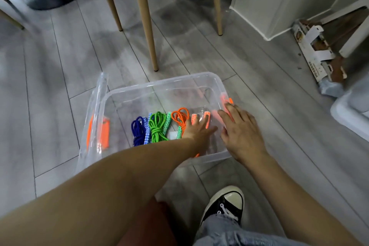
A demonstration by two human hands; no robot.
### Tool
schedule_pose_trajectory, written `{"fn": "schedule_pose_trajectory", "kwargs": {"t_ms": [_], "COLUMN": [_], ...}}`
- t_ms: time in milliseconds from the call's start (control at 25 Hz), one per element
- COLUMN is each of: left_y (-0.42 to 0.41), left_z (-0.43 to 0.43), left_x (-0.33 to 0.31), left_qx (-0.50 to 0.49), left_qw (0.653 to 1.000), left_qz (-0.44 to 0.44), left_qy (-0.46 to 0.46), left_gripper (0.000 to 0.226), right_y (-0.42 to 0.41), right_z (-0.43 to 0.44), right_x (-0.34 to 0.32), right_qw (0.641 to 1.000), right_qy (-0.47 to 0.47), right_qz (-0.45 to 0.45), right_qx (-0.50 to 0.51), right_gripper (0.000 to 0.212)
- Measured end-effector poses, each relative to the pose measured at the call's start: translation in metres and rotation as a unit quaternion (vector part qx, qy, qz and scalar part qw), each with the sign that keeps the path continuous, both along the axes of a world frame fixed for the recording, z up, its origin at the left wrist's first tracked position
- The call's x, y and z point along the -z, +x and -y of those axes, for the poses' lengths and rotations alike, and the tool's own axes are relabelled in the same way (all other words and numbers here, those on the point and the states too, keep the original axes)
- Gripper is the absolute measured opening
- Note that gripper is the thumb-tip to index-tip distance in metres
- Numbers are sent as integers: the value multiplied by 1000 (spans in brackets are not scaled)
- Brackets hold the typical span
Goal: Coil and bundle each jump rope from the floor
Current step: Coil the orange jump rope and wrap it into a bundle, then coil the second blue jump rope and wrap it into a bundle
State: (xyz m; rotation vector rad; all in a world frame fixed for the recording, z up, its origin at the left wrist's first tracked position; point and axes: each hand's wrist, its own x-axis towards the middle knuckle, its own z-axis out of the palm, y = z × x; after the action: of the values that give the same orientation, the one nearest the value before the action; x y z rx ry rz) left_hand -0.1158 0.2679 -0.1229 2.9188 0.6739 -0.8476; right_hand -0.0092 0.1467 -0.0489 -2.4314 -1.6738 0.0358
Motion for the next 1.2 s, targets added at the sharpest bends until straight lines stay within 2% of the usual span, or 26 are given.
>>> {"fn": "schedule_pose_trajectory", "kwargs": {"t_ms": [80, 160, 400, 480, 640, 880, 1040, 1200], "left_y": [1, -6, -61, -77, -75, -61, -47, -25], "left_z": [2, 2, -34, -43, -43, -45, -34, -14], "left_x": [9, 15, 23, 20, 9, -17, -57, -115], "left_qx": [94, 110, 1, -5, -12, -57, -69, -56], "left_qw": [994, 987, 989, 989, 994, 998, 993, 970], "left_qz": [-62, -121, -145, -146, -105, -30, 95, 231], "left_qy": [-4, -6, 20, 24, 1, -10, -13, -48], "left_gripper": [57, 49, 59, 64, 62, 41, 41, 37], "right_y": [0, -1, -3, -3, -5, -5, -5, -4], "right_z": [1, 2, 5, 4, 2, 6, 13, 29], "right_x": [0, -1, -2, -2, -4, -20, -32, -66], "right_qw": [1000, 1000, 999, 999, 999, 998, 996, 994], "right_qy": [-10, -11, -27, -31, -38, 10, 21, 25], "right_qz": [-3, 0, -9, -15, -19, -43, -53, -48], "right_qx": [3, 8, 17, 22, 26, 43, 67, 95], "right_gripper": [53, 54, 53, 52, 53, 51, 51, 51]}}
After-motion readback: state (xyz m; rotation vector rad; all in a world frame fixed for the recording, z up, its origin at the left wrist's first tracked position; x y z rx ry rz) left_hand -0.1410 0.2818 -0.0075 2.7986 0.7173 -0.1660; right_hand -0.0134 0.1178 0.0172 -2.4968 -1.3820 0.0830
